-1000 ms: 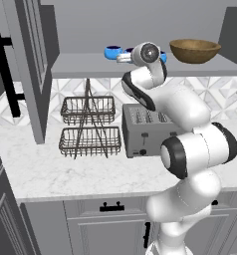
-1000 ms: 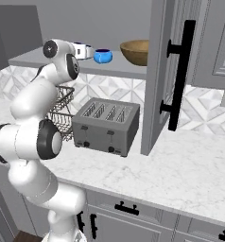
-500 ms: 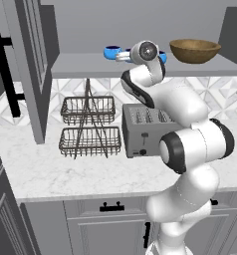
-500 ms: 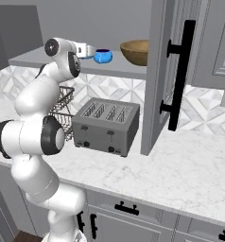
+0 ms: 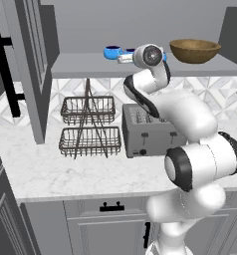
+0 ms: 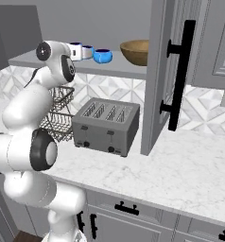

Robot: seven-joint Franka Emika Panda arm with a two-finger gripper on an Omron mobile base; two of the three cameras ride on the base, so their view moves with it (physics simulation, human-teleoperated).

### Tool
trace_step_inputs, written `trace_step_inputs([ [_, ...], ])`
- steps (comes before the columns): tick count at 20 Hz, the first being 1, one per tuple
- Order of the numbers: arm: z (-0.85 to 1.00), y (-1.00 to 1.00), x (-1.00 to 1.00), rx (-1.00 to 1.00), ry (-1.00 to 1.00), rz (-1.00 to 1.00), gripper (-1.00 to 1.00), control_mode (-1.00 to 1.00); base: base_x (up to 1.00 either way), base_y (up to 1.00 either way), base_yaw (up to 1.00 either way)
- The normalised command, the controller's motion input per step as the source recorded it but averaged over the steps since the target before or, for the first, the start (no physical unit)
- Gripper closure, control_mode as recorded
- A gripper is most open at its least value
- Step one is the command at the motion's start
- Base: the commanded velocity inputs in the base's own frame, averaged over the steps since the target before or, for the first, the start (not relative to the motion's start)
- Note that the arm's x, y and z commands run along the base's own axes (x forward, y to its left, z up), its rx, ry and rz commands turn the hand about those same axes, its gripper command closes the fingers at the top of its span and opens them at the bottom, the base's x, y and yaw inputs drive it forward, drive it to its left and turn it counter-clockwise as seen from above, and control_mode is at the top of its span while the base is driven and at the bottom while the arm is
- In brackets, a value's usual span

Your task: Gather all objects into one cabinet and sort the glasses and bowls to opposite sides.

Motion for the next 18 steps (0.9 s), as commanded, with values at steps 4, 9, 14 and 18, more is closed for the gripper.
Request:
trace_step_inputs([
  [4, 0.00, 0.00, -0.95, 0.00, -0.10, 0.00, -1.00, -1.00, 0.00, 0.00, 0.00],
  [9, 0.00, 0.00, -1.00, 0.00, -0.14, 0.01, -1.00, -1.00, 0.00, 0.00, 0.00],
  [14, 0.00, 0.00, -1.00, 0.00, -0.11, 0.00, -1.00, -1.00, 0.00, 0.00, 0.00],
  [18, 0.00, 0.00, -1.00, 0.00, -0.12, 0.00, -1.00, -1.00, 0.00, 0.00, 0.00],
])
